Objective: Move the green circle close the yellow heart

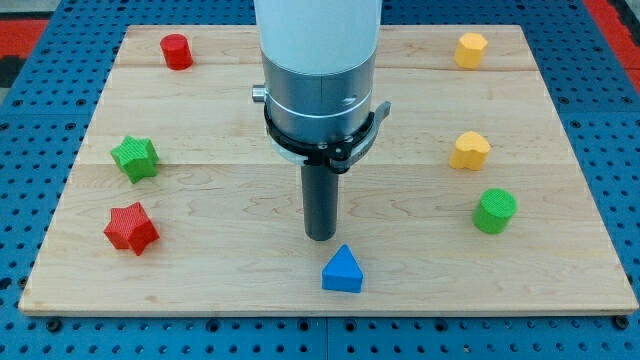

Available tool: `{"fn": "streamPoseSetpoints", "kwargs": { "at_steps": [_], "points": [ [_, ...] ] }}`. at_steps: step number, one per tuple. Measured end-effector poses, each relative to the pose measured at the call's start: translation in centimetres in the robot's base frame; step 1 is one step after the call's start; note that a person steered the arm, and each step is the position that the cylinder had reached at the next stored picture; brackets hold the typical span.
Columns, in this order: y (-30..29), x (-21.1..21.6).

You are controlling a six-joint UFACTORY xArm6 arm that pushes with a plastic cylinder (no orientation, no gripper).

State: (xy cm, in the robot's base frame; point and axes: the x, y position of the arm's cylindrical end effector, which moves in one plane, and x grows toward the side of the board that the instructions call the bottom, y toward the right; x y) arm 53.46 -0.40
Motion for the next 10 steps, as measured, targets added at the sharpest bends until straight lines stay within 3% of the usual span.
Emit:
{"fn": "streamPoseSetpoints", "kwargs": {
  "at_steps": [4,7,8,9,10],
  "points": [
    [0.2,2.3],
    [14.5,-6.4],
    [19.1,-6.2],
    [20.2,-6.3],
    [22.4,-3.8]
  ]
}}
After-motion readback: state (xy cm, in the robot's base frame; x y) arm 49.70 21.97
